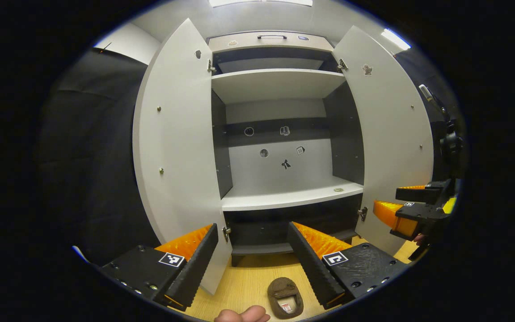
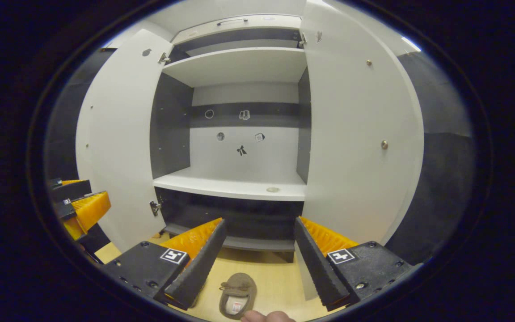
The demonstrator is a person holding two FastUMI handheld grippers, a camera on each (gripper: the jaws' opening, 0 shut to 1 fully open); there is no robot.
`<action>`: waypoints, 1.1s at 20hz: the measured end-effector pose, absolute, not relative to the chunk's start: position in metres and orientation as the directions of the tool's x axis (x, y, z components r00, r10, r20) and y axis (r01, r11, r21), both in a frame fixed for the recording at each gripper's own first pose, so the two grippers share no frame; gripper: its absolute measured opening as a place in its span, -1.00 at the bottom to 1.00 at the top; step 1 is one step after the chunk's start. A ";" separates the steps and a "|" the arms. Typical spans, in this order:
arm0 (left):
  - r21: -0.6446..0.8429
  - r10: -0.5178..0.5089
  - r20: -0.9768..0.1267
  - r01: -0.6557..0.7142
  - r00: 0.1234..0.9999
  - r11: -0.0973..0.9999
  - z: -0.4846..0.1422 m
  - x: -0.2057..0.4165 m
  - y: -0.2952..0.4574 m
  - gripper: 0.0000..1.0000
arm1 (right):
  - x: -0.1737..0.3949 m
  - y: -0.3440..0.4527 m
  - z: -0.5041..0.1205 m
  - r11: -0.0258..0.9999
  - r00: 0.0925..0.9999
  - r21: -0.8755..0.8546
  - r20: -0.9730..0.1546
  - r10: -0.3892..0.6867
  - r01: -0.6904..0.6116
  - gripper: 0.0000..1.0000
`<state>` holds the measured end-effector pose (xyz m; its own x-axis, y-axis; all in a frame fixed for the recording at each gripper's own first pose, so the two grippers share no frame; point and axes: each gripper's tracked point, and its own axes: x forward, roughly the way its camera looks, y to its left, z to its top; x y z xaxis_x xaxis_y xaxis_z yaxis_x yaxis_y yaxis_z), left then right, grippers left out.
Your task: Grab one shoe with the right hand and put it into the shoe cabinet, grab the other shoe with the left hand and put it into the shoe cabinet; then close the right door with the right hand and the left door with the left hand.
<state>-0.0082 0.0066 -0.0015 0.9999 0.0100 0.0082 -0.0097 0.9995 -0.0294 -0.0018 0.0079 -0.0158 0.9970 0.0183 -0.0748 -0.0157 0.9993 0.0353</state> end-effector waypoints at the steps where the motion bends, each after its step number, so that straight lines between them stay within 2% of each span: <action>1: -0.031 0.014 0.004 -0.014 1.000 0.999 -0.003 -0.009 0.008 0.93 | -0.003 0.011 -0.022 0.999 0.995 0.033 -0.091 0.032 -0.029 0.99; 6: -0.035 0.020 -0.050 -0.021 0.999 0.999 -0.020 -0.019 0.008 0.92 | -0.008 0.029 -0.059 0.994 0.978 0.022 -0.180 0.108 -0.106 0.98; 11: -0.001 0.029 -0.107 -0.029 0.994 1.000 -0.037 -0.033 0.011 0.93 | -0.014 0.052 -0.126 0.979 0.918 0.063 -0.341 0.202 -0.192 0.99; 17: 0.033 0.070 -0.162 -0.065 0.984 0.997 -0.052 -0.048 0.028 0.93 | -0.027 0.100 -0.230 0.923 0.721 0.130 -0.589 0.366 -0.362 0.94; 20: 0.049 0.103 -0.169 -0.096 0.980 0.994 -0.054 -0.055 0.042 0.92 | -0.026 0.101 -0.272 0.926 0.642 0.135 -0.685 0.344 -0.352 0.89; 22: 0.054 0.124 -0.174 -0.117 0.977 0.992 -0.054 -0.058 0.051 0.93 | -0.023 0.097 -0.290 0.935 0.619 0.112 -0.721 0.310 -0.337 0.85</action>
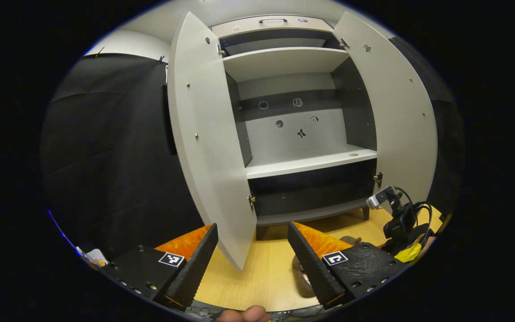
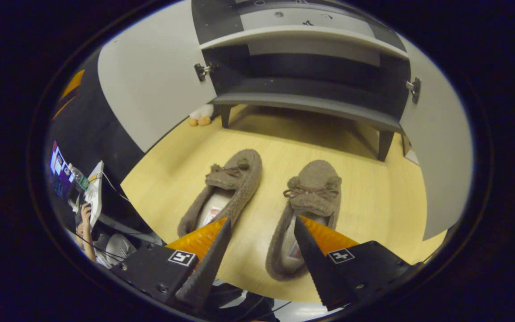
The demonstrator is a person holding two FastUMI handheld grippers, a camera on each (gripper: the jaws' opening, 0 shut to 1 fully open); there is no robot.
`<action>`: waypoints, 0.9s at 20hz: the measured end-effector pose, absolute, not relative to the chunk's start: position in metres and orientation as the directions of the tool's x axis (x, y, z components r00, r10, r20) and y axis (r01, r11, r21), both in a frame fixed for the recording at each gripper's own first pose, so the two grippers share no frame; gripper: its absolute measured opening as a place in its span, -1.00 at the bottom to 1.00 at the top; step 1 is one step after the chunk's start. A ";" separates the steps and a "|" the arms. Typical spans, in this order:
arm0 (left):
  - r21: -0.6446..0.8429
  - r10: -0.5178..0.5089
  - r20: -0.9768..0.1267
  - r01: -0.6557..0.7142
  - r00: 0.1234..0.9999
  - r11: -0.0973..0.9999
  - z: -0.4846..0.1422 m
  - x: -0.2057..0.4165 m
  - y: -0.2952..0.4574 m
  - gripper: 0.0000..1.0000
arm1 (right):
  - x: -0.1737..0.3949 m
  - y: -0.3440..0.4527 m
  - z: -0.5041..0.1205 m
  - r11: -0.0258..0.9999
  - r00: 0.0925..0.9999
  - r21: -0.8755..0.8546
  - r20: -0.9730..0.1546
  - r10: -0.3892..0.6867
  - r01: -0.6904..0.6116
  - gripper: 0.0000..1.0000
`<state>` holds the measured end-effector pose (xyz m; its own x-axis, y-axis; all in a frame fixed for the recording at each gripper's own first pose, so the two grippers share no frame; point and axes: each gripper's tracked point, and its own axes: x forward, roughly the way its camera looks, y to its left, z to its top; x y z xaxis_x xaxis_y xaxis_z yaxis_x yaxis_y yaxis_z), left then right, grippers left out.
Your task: Grab one shoe with the right hand and put it into the shoe cabinet, grab the other shoe with the left hand and put it into the shoe cabinet; then close the right door with the right hand and the left door with the left hand.
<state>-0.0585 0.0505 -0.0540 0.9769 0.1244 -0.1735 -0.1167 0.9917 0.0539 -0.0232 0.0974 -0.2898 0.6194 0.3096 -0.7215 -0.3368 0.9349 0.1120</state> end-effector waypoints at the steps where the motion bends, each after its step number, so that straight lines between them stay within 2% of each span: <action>1: 0.050 0.132 -0.178 -0.125 0.975 0.991 -0.056 -0.061 0.055 0.93 | -0.022 0.096 -0.295 0.933 0.611 0.097 -0.732 0.302 -0.345 0.76; 2: 0.043 0.135 -0.186 -0.130 0.973 0.991 -0.058 -0.061 0.056 0.93 | -0.020 0.096 -0.301 0.930 0.604 0.075 -0.741 0.293 -0.360 0.58; 3: 0.039 0.138 -0.193 -0.133 0.971 0.990 -0.061 -0.063 0.057 0.93 | -0.018 0.094 -0.309 0.929 0.595 0.046 -0.756 0.272 -0.367 0.48; 4: 0.039 0.139 -0.197 -0.134 0.971 0.990 -0.062 -0.063 0.057 0.93 | -0.017 0.090 -0.317 0.933 0.588 0.010 -0.774 0.235 -0.361 0.24; 5: 0.038 0.136 -0.197 -0.131 0.971 0.991 -0.063 -0.063 0.056 0.93 | -0.013 0.082 -0.321 0.940 0.601 -0.032 -0.776 0.190 -0.339 -0.10; 7: 0.043 0.128 -0.194 -0.122 0.973 0.992 -0.063 -0.064 0.053 0.93 | -0.012 0.086 -0.323 0.941 0.607 -0.026 -0.770 0.197 -0.338 -0.77; 8: 0.044 0.123 -0.193 -0.117 0.973 0.992 -0.064 -0.064 0.051 0.93 | -0.013 0.085 -0.321 0.937 0.614 -0.036 -0.764 0.198 -0.348 -0.87; 13: 0.018 0.093 -0.194 -0.091 0.977 0.996 -0.069 -0.064 0.043 0.93 | -0.016 0.063 -0.297 0.919 0.674 -0.130 -0.719 0.170 -0.371 -0.92; 18: -0.029 0.055 -0.195 -0.062 0.979 0.998 -0.075 -0.058 0.034 0.93 | -0.021 0.050 -0.250 0.941 0.727 -0.104 -0.663 0.176 -0.322 -0.92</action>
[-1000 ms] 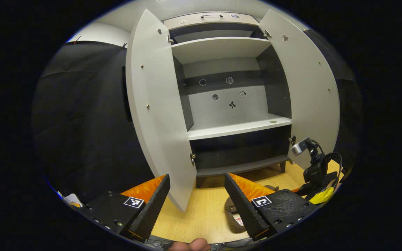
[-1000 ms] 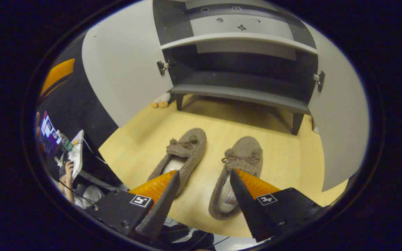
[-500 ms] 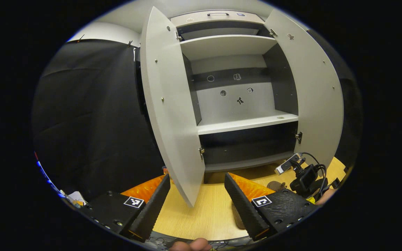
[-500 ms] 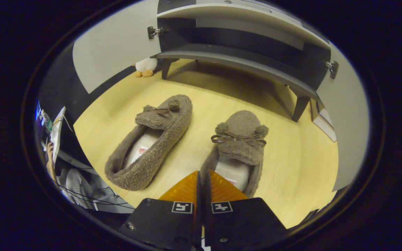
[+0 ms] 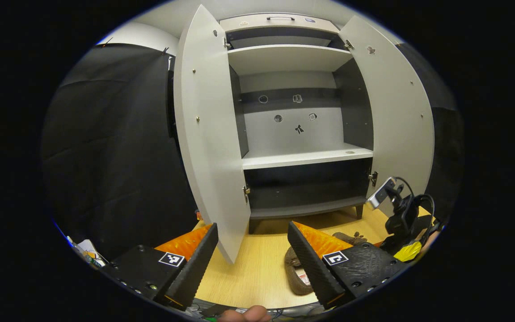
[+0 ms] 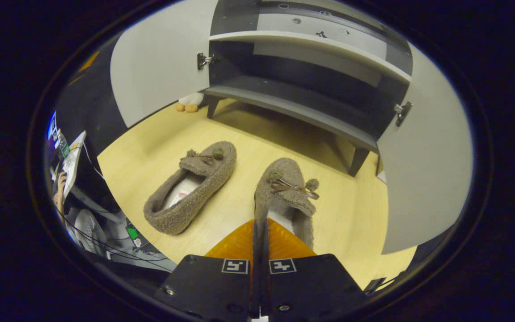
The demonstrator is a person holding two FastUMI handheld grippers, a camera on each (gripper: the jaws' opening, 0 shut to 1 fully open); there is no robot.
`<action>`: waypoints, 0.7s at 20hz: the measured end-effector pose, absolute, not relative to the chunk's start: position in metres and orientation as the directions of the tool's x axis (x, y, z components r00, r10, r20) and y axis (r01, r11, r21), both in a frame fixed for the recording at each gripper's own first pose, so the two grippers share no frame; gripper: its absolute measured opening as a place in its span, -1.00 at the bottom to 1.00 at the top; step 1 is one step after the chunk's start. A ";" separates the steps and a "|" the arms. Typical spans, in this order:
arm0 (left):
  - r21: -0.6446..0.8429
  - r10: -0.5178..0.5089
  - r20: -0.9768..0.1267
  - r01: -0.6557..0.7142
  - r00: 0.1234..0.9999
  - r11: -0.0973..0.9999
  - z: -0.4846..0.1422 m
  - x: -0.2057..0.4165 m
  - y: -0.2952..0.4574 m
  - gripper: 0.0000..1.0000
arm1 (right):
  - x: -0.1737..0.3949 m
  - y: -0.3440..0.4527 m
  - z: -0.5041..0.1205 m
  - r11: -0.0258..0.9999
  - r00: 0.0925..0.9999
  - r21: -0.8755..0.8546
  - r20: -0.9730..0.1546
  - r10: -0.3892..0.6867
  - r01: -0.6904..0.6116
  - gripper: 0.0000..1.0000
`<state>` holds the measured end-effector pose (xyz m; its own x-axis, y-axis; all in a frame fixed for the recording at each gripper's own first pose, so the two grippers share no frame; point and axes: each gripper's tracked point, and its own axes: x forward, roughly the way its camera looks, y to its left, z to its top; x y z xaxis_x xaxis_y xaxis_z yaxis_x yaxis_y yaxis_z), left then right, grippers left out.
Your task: Grab one shoe with the right hand and put it into the shoe cabinet, grab the other shoe with the left hand and put it into the shoe cabinet; then close the right door with the right hand and the left door with the left hand.
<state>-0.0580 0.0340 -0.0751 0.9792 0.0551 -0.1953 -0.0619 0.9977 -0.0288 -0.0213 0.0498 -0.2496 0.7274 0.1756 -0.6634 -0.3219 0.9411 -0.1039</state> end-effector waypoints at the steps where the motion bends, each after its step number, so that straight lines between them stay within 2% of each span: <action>1: -0.036 0.045 -0.195 -0.053 0.980 0.998 -0.076 -0.056 0.032 0.93 | -0.021 0.047 -0.239 0.947 0.740 -0.097 -0.650 0.172 -0.305 -0.92; 8: -0.073 -0.032 -0.170 0.019 0.985 0.997 -0.073 -0.039 0.011 0.93 | -0.008 0.039 -0.139 0.967 0.855 -0.114 -0.498 0.144 -0.230 -0.92; 10: -0.082 -0.048 -0.164 0.035 0.985 0.996 -0.073 -0.035 0.005 0.93 | -0.005 0.040 -0.120 0.972 0.861 -0.101 -0.491 0.136 -0.212 -0.92; 12: -0.078 -0.059 -0.168 0.046 0.984 0.996 -0.079 -0.033 0.001 0.93 | -0.003 0.036 -0.138 0.977 0.828 -0.069 -0.545 0.131 -0.200 -0.94; 14: -0.068 -0.070 -0.180 0.059 0.981 0.996 -0.086 -0.033 -0.002 0.93 | -0.002 0.026 -0.184 0.977 0.785 -0.081 -0.609 0.109 -0.199 -0.93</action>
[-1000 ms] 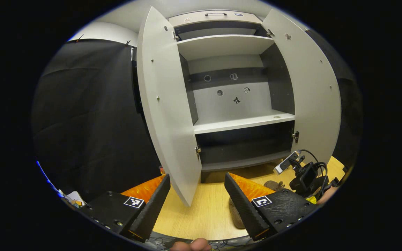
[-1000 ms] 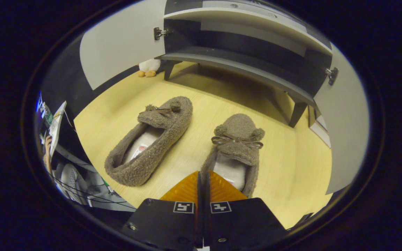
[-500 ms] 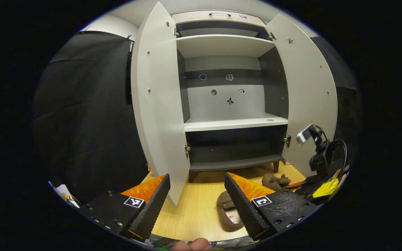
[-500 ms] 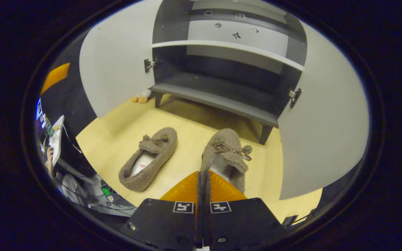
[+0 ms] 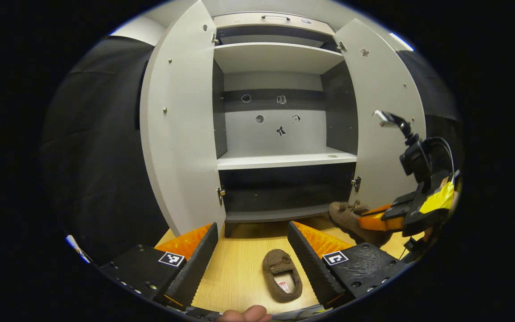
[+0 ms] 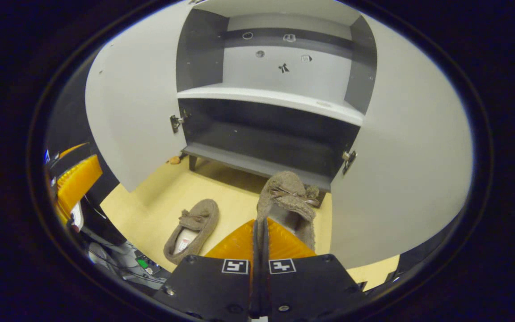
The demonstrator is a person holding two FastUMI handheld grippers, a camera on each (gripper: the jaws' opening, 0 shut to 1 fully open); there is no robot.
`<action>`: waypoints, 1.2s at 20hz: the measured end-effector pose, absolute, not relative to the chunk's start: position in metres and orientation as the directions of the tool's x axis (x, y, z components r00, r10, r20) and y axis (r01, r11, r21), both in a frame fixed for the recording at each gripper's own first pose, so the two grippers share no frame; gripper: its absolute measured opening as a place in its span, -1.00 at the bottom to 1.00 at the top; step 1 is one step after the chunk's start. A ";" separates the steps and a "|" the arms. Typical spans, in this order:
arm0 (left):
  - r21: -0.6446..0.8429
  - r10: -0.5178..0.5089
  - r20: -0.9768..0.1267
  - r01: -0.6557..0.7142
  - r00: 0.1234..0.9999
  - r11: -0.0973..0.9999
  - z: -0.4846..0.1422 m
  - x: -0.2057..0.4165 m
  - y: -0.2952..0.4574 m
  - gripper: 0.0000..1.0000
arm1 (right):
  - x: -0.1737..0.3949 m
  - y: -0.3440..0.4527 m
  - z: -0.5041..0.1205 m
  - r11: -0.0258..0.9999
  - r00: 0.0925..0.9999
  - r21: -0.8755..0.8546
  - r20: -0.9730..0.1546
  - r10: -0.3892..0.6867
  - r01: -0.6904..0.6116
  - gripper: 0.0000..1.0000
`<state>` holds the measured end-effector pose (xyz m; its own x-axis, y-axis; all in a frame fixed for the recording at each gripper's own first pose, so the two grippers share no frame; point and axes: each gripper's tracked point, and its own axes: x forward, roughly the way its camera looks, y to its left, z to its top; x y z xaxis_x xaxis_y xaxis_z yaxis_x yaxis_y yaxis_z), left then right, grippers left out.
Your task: Grab one shoe with the right hand and put it into the shoe cabinet, grab the other shoe with the left hand and put it into the shoe cabinet; then close the right door with the right hand and the left door with the left hand.
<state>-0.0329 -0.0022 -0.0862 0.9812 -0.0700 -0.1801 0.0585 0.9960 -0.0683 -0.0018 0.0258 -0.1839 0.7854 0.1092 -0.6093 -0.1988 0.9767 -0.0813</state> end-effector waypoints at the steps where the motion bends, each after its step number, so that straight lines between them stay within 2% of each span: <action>1: -0.066 -0.071 -0.191 0.059 0.979 0.996 -0.089 -0.033 -0.002 0.92 | -0.003 0.023 -0.210 0.975 0.758 -0.086 -0.644 0.103 -0.206 -0.93; 3: -0.074 -0.075 -0.208 0.061 0.975 0.995 -0.094 -0.035 -0.001 0.93 | -0.014 0.018 -0.257 0.976 0.693 -0.077 -0.716 0.087 -0.203 -0.93; 9: -0.037 -0.054 -0.270 0.046 0.961 0.998 -0.110 -0.044 0.005 0.93 | -0.039 0.036 -0.322 0.974 0.593 -0.022 -0.796 0.119 -0.224 -0.94; 12: -0.015 -0.043 -0.287 0.040 0.957 0.999 -0.113 -0.048 0.007 0.94 | -0.025 0.048 -0.334 0.978 0.622 -0.019 -0.774 0.116 -0.207 -0.93; 14: -0.003 -0.046 -0.298 0.047 0.953 0.999 -0.116 -0.049 0.005 0.93 | -0.021 0.048 -0.340 0.980 0.624 -0.060 -0.778 0.074 -0.190 -0.76; 16: 0.014 -0.048 -0.299 0.054 0.953 0.998 -0.116 -0.051 0.003 0.94 | -0.016 0.050 -0.339 0.979 0.654 -0.093 -0.755 0.050 -0.182 -0.68; 17: 0.014 -0.052 -0.298 0.059 0.953 0.998 -0.115 -0.051 0.001 0.93 | -0.015 0.050 -0.340 0.972 0.667 -0.121 -0.743 0.046 -0.202 -0.55; 19: 0.013 -0.055 -0.302 0.062 0.952 0.998 -0.116 -0.051 -0.001 0.93 | -0.015 0.040 -0.328 0.954 0.707 -0.202 -0.707 0.015 -0.222 -0.89; 24: -0.001 -0.061 -0.297 0.063 0.953 0.998 -0.117 -0.051 -0.003 0.93 | -0.024 0.025 -0.272 0.982 0.769 -0.081 -0.635 0.080 -0.169 -0.93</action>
